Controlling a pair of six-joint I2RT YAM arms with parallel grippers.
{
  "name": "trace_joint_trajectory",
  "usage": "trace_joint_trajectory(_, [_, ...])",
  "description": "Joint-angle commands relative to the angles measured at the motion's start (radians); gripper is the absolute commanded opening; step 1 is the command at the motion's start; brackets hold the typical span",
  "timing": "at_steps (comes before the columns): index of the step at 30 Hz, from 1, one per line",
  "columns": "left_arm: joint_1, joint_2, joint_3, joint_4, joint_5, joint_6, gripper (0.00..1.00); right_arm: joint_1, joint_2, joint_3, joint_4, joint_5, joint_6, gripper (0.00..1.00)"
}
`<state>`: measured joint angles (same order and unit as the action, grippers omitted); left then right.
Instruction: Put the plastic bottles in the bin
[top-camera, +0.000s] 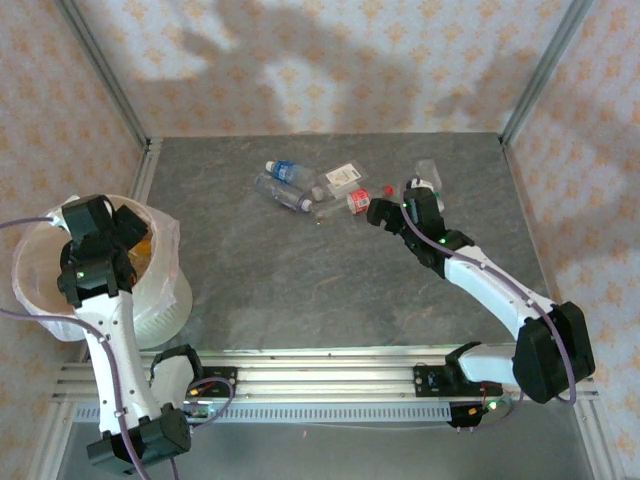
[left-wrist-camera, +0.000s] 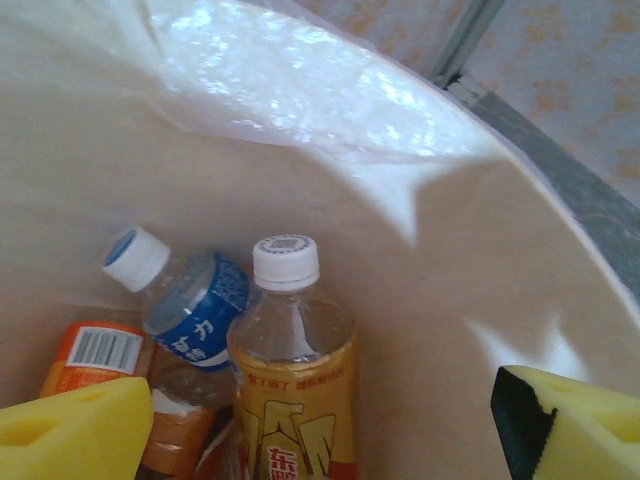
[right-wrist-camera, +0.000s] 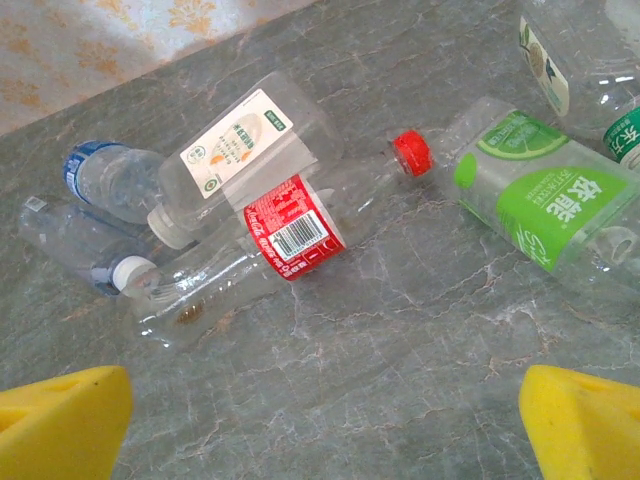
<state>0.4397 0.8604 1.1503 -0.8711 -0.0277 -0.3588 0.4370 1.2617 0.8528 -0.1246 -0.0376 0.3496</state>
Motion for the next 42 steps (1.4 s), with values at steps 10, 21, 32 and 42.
trace_joint_trajectory(10, [0.005, -0.050, -0.009, 0.113, 0.245, 0.013, 1.00, 0.002, 0.032, 0.053, -0.022, -0.017, 0.016, 0.99])
trace_joint_trajectory(21, [-0.040, -0.126, 0.028, 0.321, 0.585, -0.116, 1.00, 0.003, 0.024, 0.058, -0.018, -0.013, 0.014, 0.99])
trace_joint_trajectory(32, [-0.457, -0.015, 0.038, 0.540, 0.483, -0.182, 1.00, 0.003, -0.035, 0.024, 0.005, 0.039, -0.033, 0.99])
trace_joint_trajectory(42, [-0.795, 0.252, 0.155, 0.539, 0.182, -0.168, 1.00, -0.007, -0.072, 0.012, -0.010, 0.059, -0.009, 0.99])
